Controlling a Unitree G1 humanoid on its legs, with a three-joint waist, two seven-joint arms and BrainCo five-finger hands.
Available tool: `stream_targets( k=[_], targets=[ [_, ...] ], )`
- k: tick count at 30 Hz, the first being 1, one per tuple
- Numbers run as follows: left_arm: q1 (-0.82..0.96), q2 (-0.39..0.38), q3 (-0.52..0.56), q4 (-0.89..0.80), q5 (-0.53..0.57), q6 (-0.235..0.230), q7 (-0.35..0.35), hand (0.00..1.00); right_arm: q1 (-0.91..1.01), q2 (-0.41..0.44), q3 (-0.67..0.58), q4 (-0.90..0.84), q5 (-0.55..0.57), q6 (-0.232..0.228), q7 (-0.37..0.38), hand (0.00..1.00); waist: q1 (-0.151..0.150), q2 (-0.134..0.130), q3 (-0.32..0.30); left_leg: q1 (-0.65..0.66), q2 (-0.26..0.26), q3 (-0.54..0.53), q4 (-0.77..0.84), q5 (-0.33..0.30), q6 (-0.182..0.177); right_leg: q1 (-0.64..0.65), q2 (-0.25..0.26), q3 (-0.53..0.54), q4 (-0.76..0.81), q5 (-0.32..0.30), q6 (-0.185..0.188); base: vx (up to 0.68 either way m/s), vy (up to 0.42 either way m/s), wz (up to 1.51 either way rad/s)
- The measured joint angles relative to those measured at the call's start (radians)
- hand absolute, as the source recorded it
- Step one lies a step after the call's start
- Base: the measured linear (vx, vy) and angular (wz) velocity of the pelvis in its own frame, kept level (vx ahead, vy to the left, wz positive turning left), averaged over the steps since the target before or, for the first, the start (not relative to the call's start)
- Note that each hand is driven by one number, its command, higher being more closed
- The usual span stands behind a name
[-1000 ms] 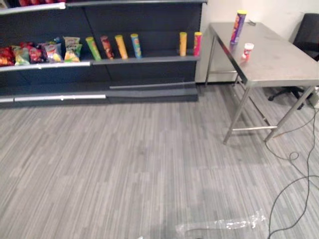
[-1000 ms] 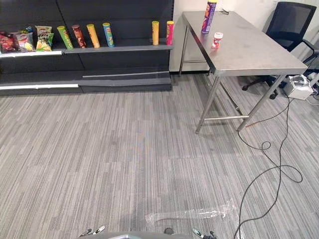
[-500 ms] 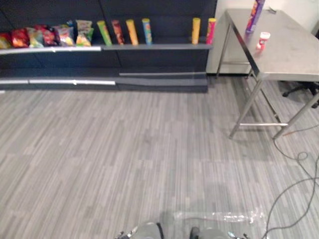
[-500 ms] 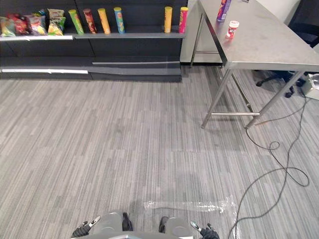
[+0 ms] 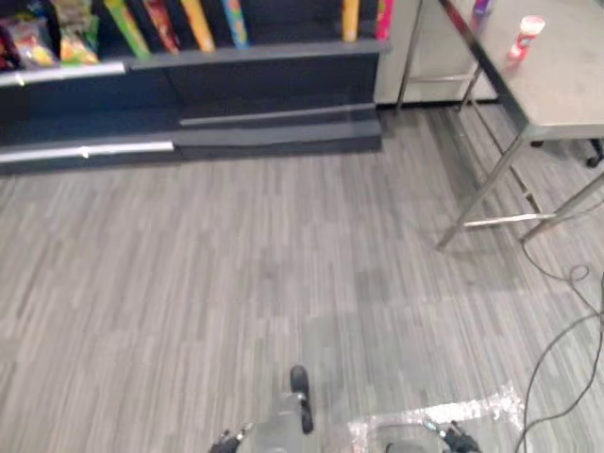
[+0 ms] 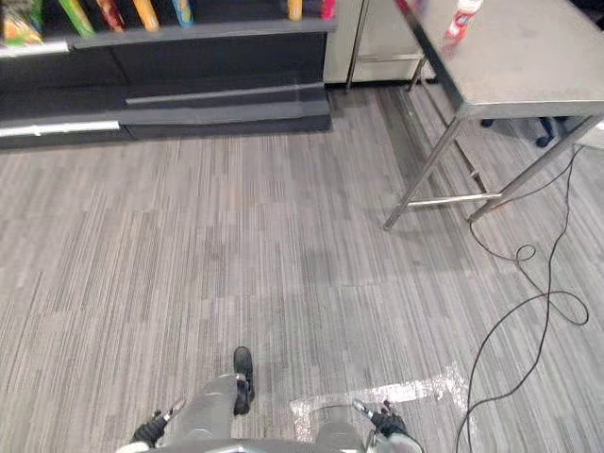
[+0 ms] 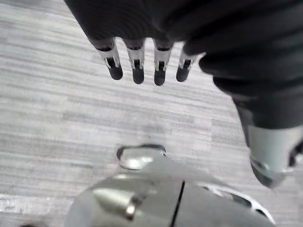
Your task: Put the gum and the chips on the shelf.
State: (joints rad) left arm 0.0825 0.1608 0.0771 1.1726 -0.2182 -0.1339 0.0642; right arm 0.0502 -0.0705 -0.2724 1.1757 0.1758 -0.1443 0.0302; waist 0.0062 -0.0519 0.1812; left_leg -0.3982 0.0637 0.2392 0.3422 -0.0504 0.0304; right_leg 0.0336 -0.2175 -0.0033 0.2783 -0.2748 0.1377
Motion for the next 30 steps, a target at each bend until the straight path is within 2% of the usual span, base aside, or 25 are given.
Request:
stream_targets(
  k=[1,2,3,4,5,6,7,8,9,10,13,15,16,17,18,19,20,21,23,25,26,27,28,29,30],
  targets=[
    [0.0,-0.001,0.0,0.0,0.003,0.0,0.0,0.0,-0.001,0.0,-0.002,-0.001,0.0,0.0,0.001,0.0,0.0,0.002,0.0,0.005,-0.002,0.008,0.018,-0.015,0.009,-0.024,-0.004,0.019,0.061,0.016,0.0,0.46,0.305,-0.29],
    [0.001,-0.002,-0.001,-0.001,0.005,-0.001,0.001,0.0,-0.006,-0.001,-0.006,-0.003,0.0,-0.001,0.003,0.0,-0.001,0.006,0.0,0.039,-0.002,0.024,0.027,-0.043,0.021,-0.083,-0.008,0.043,0.208,0.072,-0.004,0.35,0.229,-0.24],
    [0.002,-0.001,-0.003,-0.001,0.006,-0.001,0.0,0.0,-0.01,-0.001,-0.006,-0.004,0.0,-0.001,0.003,0.0,-0.002,0.008,0.001,0.063,-0.003,0.026,0.025,-0.056,0.023,-0.11,-0.009,0.041,0.288,0.116,-0.002,0.42,0.252,-0.25],
    [0.001,0.001,-0.013,-0.003,0.008,-0.001,0.001,0.0,-0.011,-0.003,-0.006,-0.016,-0.001,-0.001,0.002,0.0,-0.007,0.014,0.005,0.119,-0.003,0.031,0.012,-0.076,0.034,-0.165,-0.017,0.034,0.434,0.235,-0.002,0.4,0.199,-0.16],
    [0.001,0.004,-0.031,-0.014,0.018,-0.001,0.002,0.0,-0.012,-0.005,-0.005,-0.024,0.0,-0.005,0.002,0.0,-0.011,0.026,0.015,0.182,-0.003,0.029,-0.006,-0.096,0.042,-0.213,-0.023,0.016,0.582,0.257,-0.007,0.38,0.174,-0.11],
    [0.002,0.005,-0.041,-0.021,0.029,-0.001,0.002,0.0,-0.013,-0.009,-0.003,-0.028,0.0,-0.01,0.003,0.0,-0.014,0.03,0.019,0.218,-0.003,0.027,-0.02,-0.107,0.041,-0.235,-0.028,-0.001,0.649,0.243,-0.023,0.34,0.121,-0.07],
    [0.001,0.005,-0.053,-0.024,0.038,-0.003,0.002,0.0,-0.014,-0.011,0.007,-0.039,0.001,-0.012,0.001,0.0,-0.016,0.034,0.024,0.293,-0.004,0.029,-0.063,-0.115,0.038,-0.27,-0.027,-0.045,0.724,0.198,-0.045,0.32,0.071,-0.1],
    [0.002,0.003,-0.071,-0.025,0.04,-0.009,0.002,0.0,-0.015,-0.014,0.018,-0.05,0.001,-0.015,0.0,0.0,-0.022,0.043,0.028,0.369,-0.004,0.034,-0.12,-0.12,0.032,-0.299,-0.028,-0.111,0.719,0.148,-0.06,0.32,0.046,-0.1],
    [0.002,0.003,-0.075,-0.026,0.041,-0.01,0.002,0.0,-0.016,-0.017,0.025,-0.06,0.001,-0.016,-0.001,0.0,-0.027,0.045,0.03,0.396,-0.004,0.036,-0.145,-0.121,0.029,-0.314,-0.027,-0.141,0.697,0.129,-0.061,0.36,-0.02,-0.09],
    [0.0,0.002,-0.075,-0.027,0.041,-0.011,0.002,0.0,-0.023,-0.026,0.042,-0.064,0.002,-0.023,-0.001,0.0,-0.033,0.048,0.031,0.444,-0.001,0.047,-0.183,-0.129,0.017,-0.352,-0.016,-0.196,0.574,0.105,-0.062,0.29,-0.055,-0.07],
    [-0.008,-0.006,-0.073,-0.026,0.044,-0.01,0.001,0.0,-0.027,-0.033,0.046,-0.063,0.014,-0.03,-0.001,0.0,-0.033,0.061,0.038,0.474,0.02,0.049,-0.198,-0.172,-0.02,-0.377,0.032,-0.231,0.213,0.13,-0.041,0.28,-0.147,0.0],
    [-0.015,-0.007,-0.067,-0.023,0.046,-0.011,-0.001,0.0,-0.024,-0.034,0.044,-0.061,0.026,-0.029,-0.004,0.0,-0.034,0.06,0.042,0.495,0.034,0.031,-0.197,-0.205,-0.066,-0.369,0.046,-0.21,-0.133,0.249,-0.032,0.33,-0.218,0.18],
    [-0.017,-0.008,-0.06,-0.019,0.047,-0.01,-0.001,0.0,-0.02,-0.033,0.044,-0.061,0.026,-0.028,-0.004,0.0,-0.035,0.058,0.046,0.509,0.036,0.022,-0.196,-0.217,-0.081,-0.358,0.043,-0.193,-0.177,0.262,-0.027,0.46,-0.38,0.34],
    [-0.017,-0.02,-0.028,-0.017,0.049,-0.01,0.0,0.0,-0.005,-0.034,0.042,-0.06,0.026,-0.025,-0.003,0.0,-0.034,0.052,0.054,0.55,0.052,-0.004,-0.195,-0.259,-0.113,-0.341,0.048,-0.159,-0.166,0.336,-0.027,0.4,-0.361,0.35],
    [-0.018,-0.023,-0.017,-0.016,0.051,-0.01,0.0,0.0,-0.002,-0.038,0.041,-0.06,0.025,-0.022,-0.003,0.0,-0.036,0.068,0.058,0.562,0.072,-0.013,-0.196,-0.269,-0.13,-0.346,0.062,-0.158,-0.123,0.345,-0.03,0.41,-0.366,0.5],
    [-0.019,-0.04,-0.004,-0.01,0.063,-0.01,-0.001,0.0,0.005,-0.048,0.036,-0.06,0.025,-0.02,-0.003,0.0,-0.045,0.083,0.06,0.574,0.093,-0.033,-0.204,-0.276,-0.141,-0.362,0.082,-0.162,-0.055,0.337,-0.041,0.47,-0.331,0.42],
    [-0.019,-0.065,0.004,-0.008,0.067,-0.011,-0.002,0.0,0.002,-0.058,0.013,-0.06,0.024,-0.019,-0.003,0.0,-0.042,0.119,0.055,0.593,0.13,-0.053,-0.218,-0.25,-0.148,-0.392,0.113,-0.176,0.034,0.268,-0.096,0.56,-0.387,0.23],
    [-0.019,-0.069,0.014,-0.009,0.063,-0.011,-0.004,0.0,-0.003,-0.058,0.008,-0.061,0.023,-0.019,-0.003,0.0,-0.039,0.128,0.051,0.592,0.139,-0.068,-0.212,-0.206,-0.163,-0.4,0.122,-0.18,0.072,0.235,-0.113,0.54,-0.385,-0.01],
    [-0.019,-0.076,0.031,-0.008,0.063,-0.01,-0.013,0.0,0.002,-0.052,0.003,-0.06,0.022,-0.019,-0.001,0.0,-0.04,0.124,0.048,0.574,0.154,-0.096,-0.139,-0.159,-0.162,-0.386,0.124,-0.195,0.121,0.171,-0.118,0.34,-0.265,0.14],
    [-0.02,-0.074,0.045,-0.009,0.027,-0.01,-0.026,0.0,0.014,-0.051,0.003,-0.057,0.021,-0.016,0.0,0.0,-0.049,0.122,0.049,0.5,0.178,-0.147,0.068,-0.122,-0.182,-0.342,0.124,-0.218,0.149,0.115,-0.133,0.41,-0.263,0.36],
    [-0.02,-0.069,0.055,-0.013,0.003,-0.009,-0.03,0.0,0.017,-0.051,0.003,-0.057,0.021,-0.009,0.001,0.0,-0.056,0.114,0.054,0.424,0.194,-0.179,0.248,-0.045,-0.194,-0.306,0.122,-0.229,0.165,0.086,-0.15,0.36,-0.173,0.21],
    [-0.018,-0.068,0.074,-0.018,-0.015,-0.009,-0.031,0.0,0.02,-0.046,0.006,-0.058,0.021,-0.009,0.001,0.0,-0.054,0.102,0.061,0.353,0.214,-0.185,0.421,0.047,-0.189,-0.262,0.124,-0.234,0.165,0.061,-0.167,0.36,-0.144,0.1],
    [-0.018,-0.065,0.083,-0.02,-0.021,-0.009,-0.031,0.0,0.02,-0.046,0.005,-0.058,0.022,-0.009,0.0,0.0,-0.05,0.102,0.061,0.32,0.226,-0.18,0.501,0.037,-0.186,-0.242,0.125,-0.234,0.165,0.049,-0.173,0.34,-0.106,-0.07],
    [-0.019,-0.06,0.083,-0.02,-0.044,-0.009,-0.032,0.0,0.021,-0.045,0.004,-0.059,0.022,-0.009,0.0,0.0,-0.05,0.1,0.062,0.255,0.234,-0.158,0.618,-0.02,-0.166,-0.196,0.126,-0.232,0.154,0.028,-0.178,0.27,-0.064,-0.04],
    [-0.02,-0.063,0.083,-0.021,-0.049,-0.01,-0.032,0.0,0.022,-0.043,-0.001,-0.059,0.021,-0.009,0.0,0.0,-0.05,0.1,0.062,0.228,0.234,-0.143,0.649,-0.049,-0.161,-0.172,0.126,-0.234,0.143,0.027,-0.175,0.32,-0.058,-0.03]
  ],
)
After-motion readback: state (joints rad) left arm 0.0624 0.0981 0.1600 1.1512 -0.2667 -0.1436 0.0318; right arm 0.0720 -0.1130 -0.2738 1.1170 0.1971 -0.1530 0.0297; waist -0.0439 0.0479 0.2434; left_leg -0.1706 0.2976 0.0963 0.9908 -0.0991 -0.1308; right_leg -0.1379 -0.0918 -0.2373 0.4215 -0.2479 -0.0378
